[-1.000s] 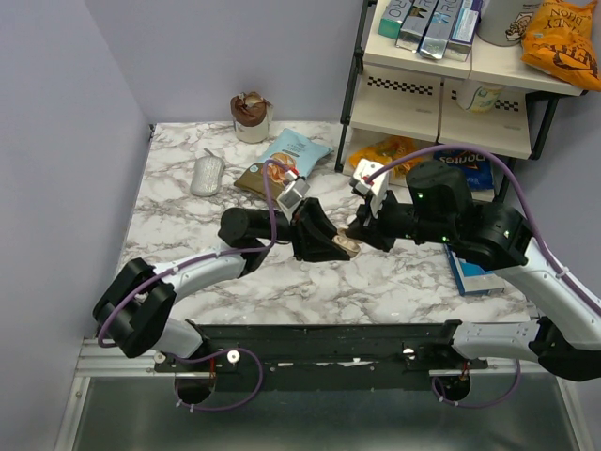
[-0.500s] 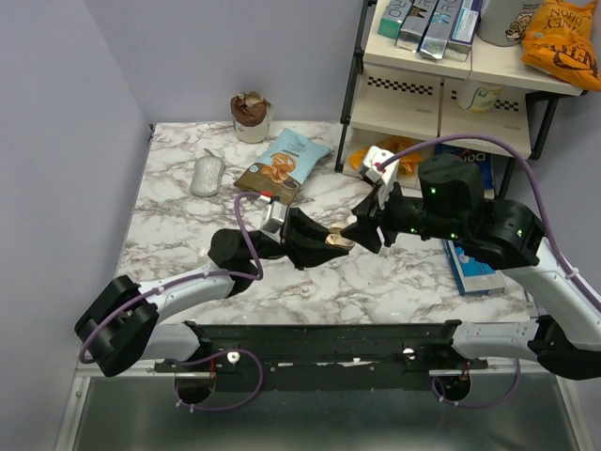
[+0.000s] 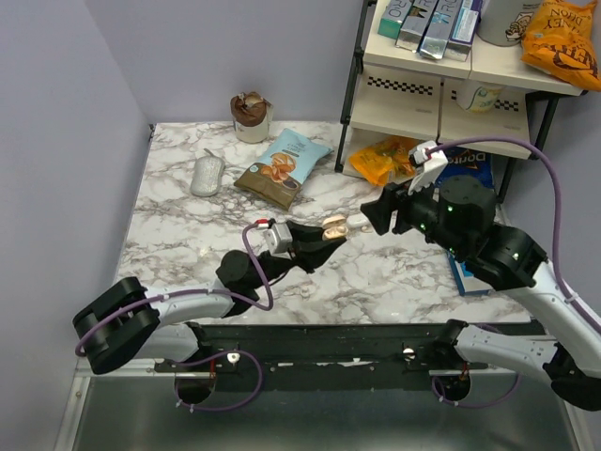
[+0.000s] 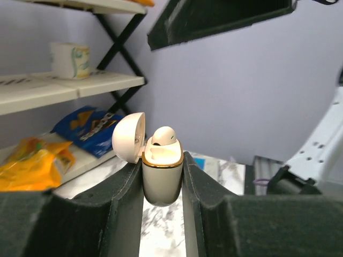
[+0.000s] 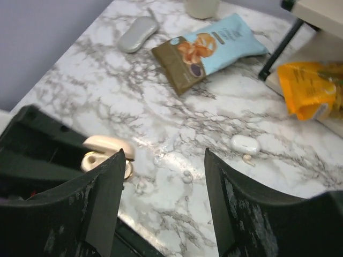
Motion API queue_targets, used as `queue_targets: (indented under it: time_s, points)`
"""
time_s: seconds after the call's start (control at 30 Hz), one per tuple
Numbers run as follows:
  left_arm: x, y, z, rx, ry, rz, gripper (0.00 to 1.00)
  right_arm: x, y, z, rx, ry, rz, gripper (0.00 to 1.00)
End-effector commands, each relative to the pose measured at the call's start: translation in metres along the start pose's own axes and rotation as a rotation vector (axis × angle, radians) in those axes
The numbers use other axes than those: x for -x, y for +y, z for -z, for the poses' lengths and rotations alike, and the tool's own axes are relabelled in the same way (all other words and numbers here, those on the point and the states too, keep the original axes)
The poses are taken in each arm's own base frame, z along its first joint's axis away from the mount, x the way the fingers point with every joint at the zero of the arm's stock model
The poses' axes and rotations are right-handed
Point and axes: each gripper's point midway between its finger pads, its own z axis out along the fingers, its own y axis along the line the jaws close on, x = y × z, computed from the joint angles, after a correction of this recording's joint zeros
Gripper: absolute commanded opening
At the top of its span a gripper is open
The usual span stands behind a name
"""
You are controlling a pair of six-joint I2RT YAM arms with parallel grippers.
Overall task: Insert the wireless bluetooth earbuds into the charging case
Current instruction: Adjust the charging case, then pick up the earbud from the center of the board.
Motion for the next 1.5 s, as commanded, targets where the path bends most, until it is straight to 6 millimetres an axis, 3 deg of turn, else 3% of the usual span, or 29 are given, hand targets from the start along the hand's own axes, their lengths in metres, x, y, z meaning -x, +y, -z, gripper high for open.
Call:
queue_targets:
  time_s: [0.0, 0.07, 0.1, 0.17, 0.2, 0.27, 0.3, 0.43, 0.57, 0.67, 0.7, 0.87, 1.03, 1.47]
  points:
    - [0.075, -0.001, 0.007, 0.058, -0.277, -0.176, 0.0, -0.042, -0.057, -0.028, -0.282, 0.009, -0.202, 0.68]
    - [0.066, -0.005, 0.01, 0.036, -0.224, -0.182, 0.0, -0.062, -0.075, -0.038, -0.335, 0.029, -0.244, 0.68]
    - [0.073, -0.011, 0.016, 0.014, -0.231, -0.195, 0.0, -0.085, -0.085, -0.044, -0.372, 0.076, -0.249, 0.68]
    - [0.073, -0.016, 0.024, -0.001, -0.216, -0.194, 0.0, -0.098, -0.104, -0.049, -0.437, 0.072, -0.272, 0.65]
    - [0.082, -0.02, 0.033, -0.012, -0.238, -0.199, 0.0, -0.12, -0.115, -0.052, -0.475, 0.103, -0.268, 0.64]
    - [0.084, -0.026, 0.04, -0.051, -0.229, -0.177, 0.0, -0.121, -0.125, -0.06, -0.469, 0.055, -0.241, 0.62]
    - [0.092, -0.03, 0.045, -0.067, -0.245, -0.172, 0.0, -0.133, -0.12, -0.066, -0.411, 0.099, -0.259, 0.62]
    - [0.092, -0.044, 0.053, -0.155, -0.218, -0.13, 0.0, -0.169, -0.13, -0.093, -0.394, 0.271, -0.323, 0.61]
    - [0.088, -0.056, 0.058, -0.215, -0.184, -0.071, 0.0, -0.201, -0.135, -0.122, -0.362, 0.378, -0.251, 0.52]
    - [0.081, -0.055, 0.064, -0.202, -0.169, -0.048, 0.0, -0.209, -0.142, -0.133, -0.369, 0.429, -0.204, 0.49]
    - [0.079, -0.055, 0.067, -0.201, -0.165, -0.045, 0.0, -0.22, -0.142, -0.138, -0.362, 0.47, -0.192, 0.49]
    - [0.069, -0.053, 0.069, -0.188, -0.12, -0.016, 0.0, -0.243, -0.149, -0.148, -0.379, 0.546, -0.162, 0.53]
    - [0.072, -0.054, 0.072, -0.184, -0.129, -0.019, 0.0, -0.261, -0.157, -0.158, -0.407, 0.604, -0.148, 0.53]
    - [0.067, -0.053, 0.071, -0.181, -0.1, -0.01, 0.0, -0.279, -0.169, -0.183, -0.421, 0.622, -0.155, 0.57]
